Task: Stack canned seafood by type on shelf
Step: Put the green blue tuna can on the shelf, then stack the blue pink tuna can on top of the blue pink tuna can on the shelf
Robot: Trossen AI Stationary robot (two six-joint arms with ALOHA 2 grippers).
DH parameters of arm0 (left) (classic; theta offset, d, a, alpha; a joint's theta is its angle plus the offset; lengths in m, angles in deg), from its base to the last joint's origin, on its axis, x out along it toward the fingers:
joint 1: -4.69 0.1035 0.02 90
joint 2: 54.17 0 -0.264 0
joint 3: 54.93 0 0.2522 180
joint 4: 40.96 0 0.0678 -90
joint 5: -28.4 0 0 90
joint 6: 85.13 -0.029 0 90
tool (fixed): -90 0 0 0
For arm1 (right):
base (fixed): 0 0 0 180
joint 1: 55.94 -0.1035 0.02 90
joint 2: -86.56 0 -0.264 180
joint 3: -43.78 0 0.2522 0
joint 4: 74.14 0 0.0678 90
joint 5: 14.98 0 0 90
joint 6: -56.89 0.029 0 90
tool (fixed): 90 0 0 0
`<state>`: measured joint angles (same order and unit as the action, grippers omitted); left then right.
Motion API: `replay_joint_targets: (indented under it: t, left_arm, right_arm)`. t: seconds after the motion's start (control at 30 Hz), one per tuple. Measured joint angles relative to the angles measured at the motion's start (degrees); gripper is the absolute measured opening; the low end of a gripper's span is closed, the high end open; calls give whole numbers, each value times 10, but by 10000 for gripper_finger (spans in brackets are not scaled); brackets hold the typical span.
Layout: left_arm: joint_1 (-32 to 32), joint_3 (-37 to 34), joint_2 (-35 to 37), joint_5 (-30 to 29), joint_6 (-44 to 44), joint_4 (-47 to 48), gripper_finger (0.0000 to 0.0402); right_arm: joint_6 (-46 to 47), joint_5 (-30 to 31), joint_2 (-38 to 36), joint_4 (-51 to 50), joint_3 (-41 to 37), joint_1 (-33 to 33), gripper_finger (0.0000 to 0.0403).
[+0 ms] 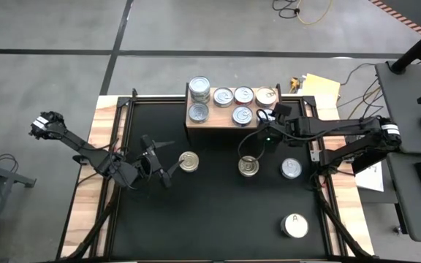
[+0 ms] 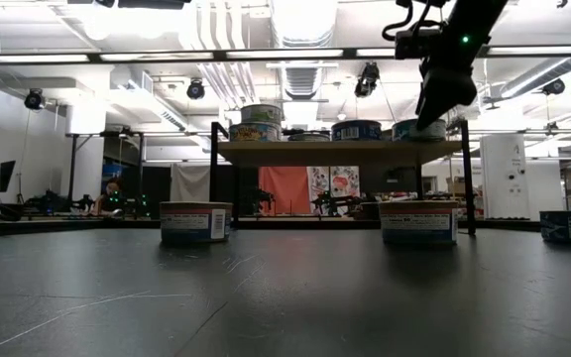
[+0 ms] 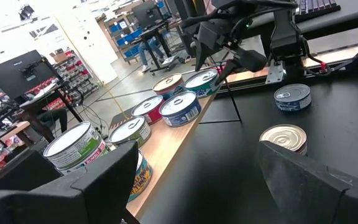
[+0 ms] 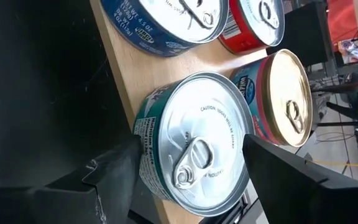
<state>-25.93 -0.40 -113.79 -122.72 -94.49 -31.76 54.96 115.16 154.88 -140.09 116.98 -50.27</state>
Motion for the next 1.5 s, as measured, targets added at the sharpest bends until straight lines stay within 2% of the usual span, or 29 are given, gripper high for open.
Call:
replay_joint_targets:
  t: [0.6, 0.77, 0.9, 1.13, 1.23, 1.5]
  left_arm:
    - [1, 0, 0, 0, 12, 0, 315]
    - [1, 0, 0, 1, 56, 2, 315]
    - [0, 0, -1, 10, 137, 34, 315]
    - [-1, -12, -2, 143, 304, 102, 315]
    - [-1, -16, -14, 152, 337, 103, 315]
    - [-1, -14, -88, 152, 358, 91, 315]
  right_arm:
    - [-74, 4, 0, 20, 4, 35, 260]
    - [-16, 1, -2, 16, 34, 23, 244]
    - [55, -2, -4, 15, 67, -6, 230]
    - [158, -59, -3, 22, 93, -82, 205]
    - [198, -59, -3, 38, 93, -125, 188]
    - [287, -59, 7, 97, 88, -240, 128]
